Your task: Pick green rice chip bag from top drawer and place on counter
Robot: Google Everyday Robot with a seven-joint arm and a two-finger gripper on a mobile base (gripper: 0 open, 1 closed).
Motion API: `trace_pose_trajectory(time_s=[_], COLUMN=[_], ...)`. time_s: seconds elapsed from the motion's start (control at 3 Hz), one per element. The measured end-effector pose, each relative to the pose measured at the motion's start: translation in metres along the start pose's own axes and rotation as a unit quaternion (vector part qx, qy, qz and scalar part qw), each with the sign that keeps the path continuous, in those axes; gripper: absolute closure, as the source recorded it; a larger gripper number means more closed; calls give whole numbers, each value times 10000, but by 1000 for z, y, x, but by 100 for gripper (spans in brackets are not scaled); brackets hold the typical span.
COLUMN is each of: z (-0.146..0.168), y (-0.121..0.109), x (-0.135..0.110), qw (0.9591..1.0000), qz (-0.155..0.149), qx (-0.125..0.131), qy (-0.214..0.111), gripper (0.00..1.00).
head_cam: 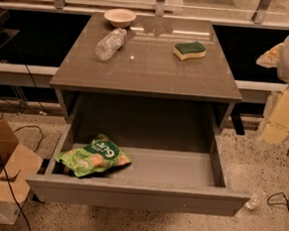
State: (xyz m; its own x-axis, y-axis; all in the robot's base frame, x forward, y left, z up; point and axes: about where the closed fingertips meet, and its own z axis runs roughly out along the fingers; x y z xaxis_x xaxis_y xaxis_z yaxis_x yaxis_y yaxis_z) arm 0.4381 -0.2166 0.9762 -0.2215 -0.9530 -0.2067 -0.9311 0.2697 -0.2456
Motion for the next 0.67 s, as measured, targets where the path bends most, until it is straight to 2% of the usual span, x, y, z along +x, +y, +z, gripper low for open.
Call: trace_pose_trajectory(time_s=[0.33, 0.67], z=[0, 16], y=[0, 1], x=[0, -26], qw=[10000, 9994], qz=[-1, -222], qx=[0, -119], qy=[-1, -241], gripper=[0, 0])
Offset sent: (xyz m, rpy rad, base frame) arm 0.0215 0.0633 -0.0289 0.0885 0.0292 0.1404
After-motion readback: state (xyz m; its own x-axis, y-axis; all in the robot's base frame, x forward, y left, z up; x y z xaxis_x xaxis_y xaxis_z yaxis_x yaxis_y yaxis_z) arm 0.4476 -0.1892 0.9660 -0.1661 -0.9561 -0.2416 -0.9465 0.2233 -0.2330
